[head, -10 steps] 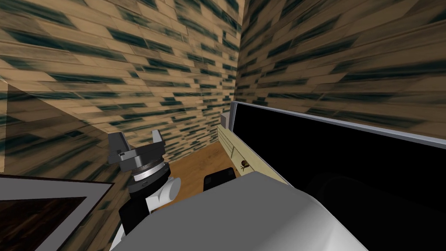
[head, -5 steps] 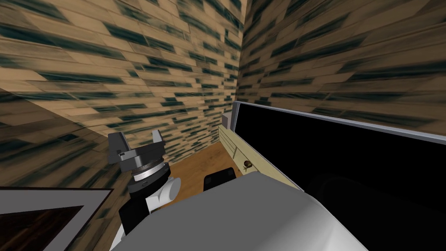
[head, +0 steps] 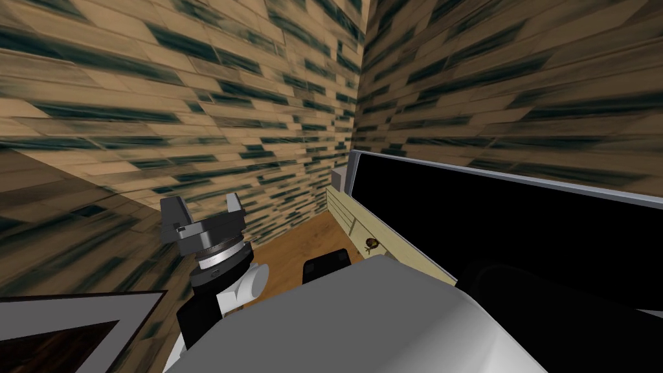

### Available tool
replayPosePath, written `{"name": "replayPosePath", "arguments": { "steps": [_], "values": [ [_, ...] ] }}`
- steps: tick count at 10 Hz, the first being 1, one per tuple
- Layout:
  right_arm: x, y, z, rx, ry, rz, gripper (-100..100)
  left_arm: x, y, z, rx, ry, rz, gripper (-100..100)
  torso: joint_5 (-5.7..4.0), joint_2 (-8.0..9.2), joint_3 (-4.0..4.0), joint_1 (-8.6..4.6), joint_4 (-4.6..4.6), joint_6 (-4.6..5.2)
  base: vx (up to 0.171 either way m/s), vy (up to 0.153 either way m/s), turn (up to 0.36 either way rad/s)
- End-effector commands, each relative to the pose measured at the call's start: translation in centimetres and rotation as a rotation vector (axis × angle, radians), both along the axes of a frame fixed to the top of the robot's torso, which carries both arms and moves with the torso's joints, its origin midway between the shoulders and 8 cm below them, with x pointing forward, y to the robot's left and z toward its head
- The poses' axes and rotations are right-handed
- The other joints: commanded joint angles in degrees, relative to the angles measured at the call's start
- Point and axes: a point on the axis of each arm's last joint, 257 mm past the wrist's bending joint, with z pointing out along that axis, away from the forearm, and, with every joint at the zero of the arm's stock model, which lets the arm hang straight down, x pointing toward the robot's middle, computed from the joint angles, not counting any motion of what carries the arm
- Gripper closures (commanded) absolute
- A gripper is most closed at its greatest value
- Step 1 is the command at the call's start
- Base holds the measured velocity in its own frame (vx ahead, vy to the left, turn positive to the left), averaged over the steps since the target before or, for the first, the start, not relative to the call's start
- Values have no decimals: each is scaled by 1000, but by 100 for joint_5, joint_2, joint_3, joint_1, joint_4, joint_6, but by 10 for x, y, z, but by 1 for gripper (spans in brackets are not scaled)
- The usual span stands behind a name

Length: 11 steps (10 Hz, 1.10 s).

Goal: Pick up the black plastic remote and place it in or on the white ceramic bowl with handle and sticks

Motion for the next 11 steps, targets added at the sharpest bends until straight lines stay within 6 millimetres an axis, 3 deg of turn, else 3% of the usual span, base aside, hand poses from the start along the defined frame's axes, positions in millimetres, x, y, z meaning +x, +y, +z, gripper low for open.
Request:
{"name": "replayPosePath", "arguments": {
  "steps": [1, 3, 4, 8, 11],
  "values": [
    [2, -16, 18, -23, 5, 0, 100, 0, 0, 0, 0, 0, 0, 0, 0, 0, 0, 0, 0, 0, -1, 91, -38],
    [11, -23, 33, -28, 9, 20, 100, 0, 0, 0, 0, 0, 0, 0, 2, 13, 6, -4, 1, 1, -43, 61, -85],
    [13, -17, 31, -10, 11, 34, 100, 0, 0, 0, 0, 0, 0, 0, -1, 26, 14, -17, 3, 4, -100, -42, -106],
    [15, 22, 4, 85, 20, 89, 100, 0, 0, 0, 0, 0, 0, 0, -38, 71, 40, -131, 13, 3, -120, -168, -68],
    [16, 46, -12, 138, 22, 117, 100, 0, 0, 0, 0, 0, 0, 0, -32, 25, 13, -98, 3, -8, -26, -114, -36]
  ]
}}
